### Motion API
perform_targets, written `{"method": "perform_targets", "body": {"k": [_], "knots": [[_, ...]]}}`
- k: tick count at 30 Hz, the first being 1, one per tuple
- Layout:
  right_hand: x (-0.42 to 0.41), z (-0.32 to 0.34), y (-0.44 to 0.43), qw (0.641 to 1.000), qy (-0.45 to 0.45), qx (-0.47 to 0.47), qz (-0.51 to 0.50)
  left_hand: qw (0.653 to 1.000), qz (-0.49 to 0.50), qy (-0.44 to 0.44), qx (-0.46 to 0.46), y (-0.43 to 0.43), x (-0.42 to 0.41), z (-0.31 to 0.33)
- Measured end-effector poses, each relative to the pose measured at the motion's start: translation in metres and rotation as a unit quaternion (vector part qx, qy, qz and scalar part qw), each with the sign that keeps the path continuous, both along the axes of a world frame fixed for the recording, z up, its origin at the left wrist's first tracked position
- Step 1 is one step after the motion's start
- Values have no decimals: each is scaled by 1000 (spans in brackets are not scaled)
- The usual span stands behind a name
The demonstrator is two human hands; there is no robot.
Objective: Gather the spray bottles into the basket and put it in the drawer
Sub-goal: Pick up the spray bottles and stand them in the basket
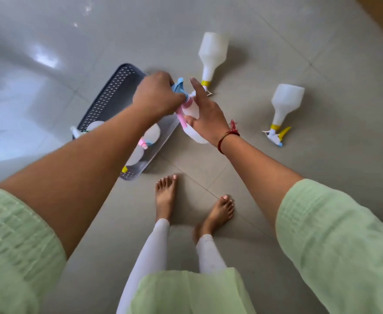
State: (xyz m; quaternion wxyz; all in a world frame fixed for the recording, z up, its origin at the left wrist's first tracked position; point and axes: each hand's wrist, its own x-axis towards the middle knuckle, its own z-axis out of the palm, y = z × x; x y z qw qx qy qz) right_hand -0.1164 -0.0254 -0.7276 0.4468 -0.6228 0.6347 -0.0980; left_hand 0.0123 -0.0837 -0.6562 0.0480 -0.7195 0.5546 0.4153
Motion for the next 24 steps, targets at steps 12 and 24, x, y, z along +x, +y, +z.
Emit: {"method": "perform_targets", "body": {"k": [12, 24], "knots": [[45, -7, -30, 997, -75, 21, -20, 970, -224, -70, 65, 166, 45, -96], [53, -44, -39, 977, -103, 184, -12, 990, -108, -89, -16, 12, 54, -74]]}}
